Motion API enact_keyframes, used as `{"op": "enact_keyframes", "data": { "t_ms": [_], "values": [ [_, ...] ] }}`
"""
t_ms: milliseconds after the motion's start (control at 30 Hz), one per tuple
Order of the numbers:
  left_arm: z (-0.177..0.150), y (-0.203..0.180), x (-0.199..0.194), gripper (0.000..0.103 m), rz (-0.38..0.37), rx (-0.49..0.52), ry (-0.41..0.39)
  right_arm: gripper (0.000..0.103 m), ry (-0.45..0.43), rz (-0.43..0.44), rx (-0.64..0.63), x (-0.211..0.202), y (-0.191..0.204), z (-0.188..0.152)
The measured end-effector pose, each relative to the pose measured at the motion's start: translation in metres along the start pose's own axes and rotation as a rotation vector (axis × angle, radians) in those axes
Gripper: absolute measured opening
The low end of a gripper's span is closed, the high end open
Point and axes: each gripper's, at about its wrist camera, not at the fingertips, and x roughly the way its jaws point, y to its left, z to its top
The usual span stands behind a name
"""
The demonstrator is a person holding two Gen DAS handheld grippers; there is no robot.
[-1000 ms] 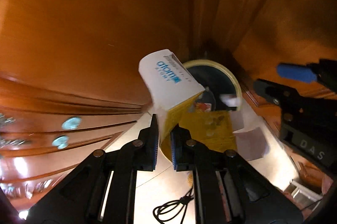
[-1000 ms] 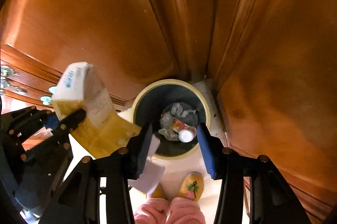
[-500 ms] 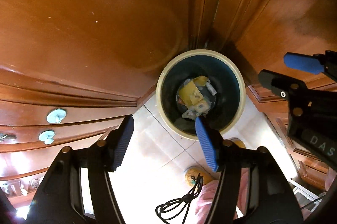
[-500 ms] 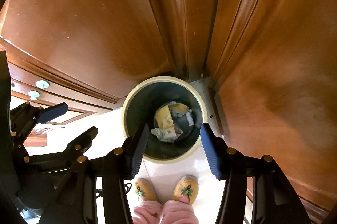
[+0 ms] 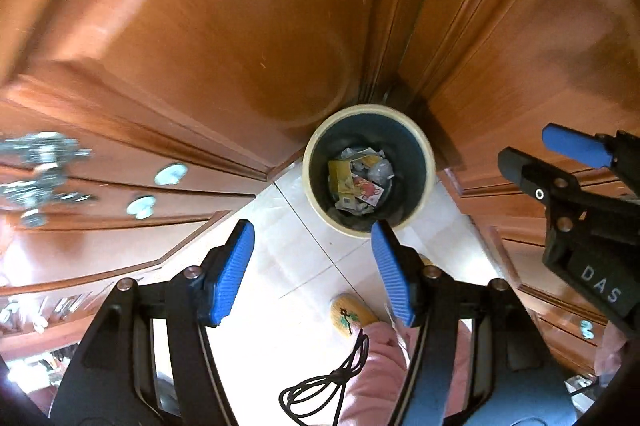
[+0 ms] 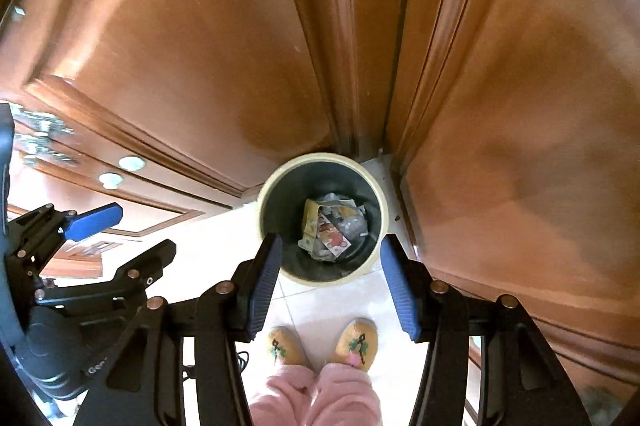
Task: Collect trash
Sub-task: 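Raise both open tools back up to the countertop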
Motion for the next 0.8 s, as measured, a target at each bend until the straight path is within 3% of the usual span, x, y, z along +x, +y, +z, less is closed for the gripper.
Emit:
{"op": "enact_keyframes", "data": {
  "t_ms": [267, 400, 800],
  "values": [
    [-0.006, 0.015, -0.137, 0.058, -0.026, -0.026, -0.074, 0.052, -0.050, -0.020, -0.027, -0.127, 0.021, 0.009],
    [-0.011, 0.020, -0.206, 0.058, -0.037, -0.022, -0.135, 0.060, -0.103, -0.039, -0.041, -0.195, 0.033, 0.010],
    [-0.021, 0.031, -0.340, 0.058, -0.030, 0.015, -0.315, 0.068, -0.303, -0.046, -0.077, -0.361, 0.068, 0.012]
  ]
}}
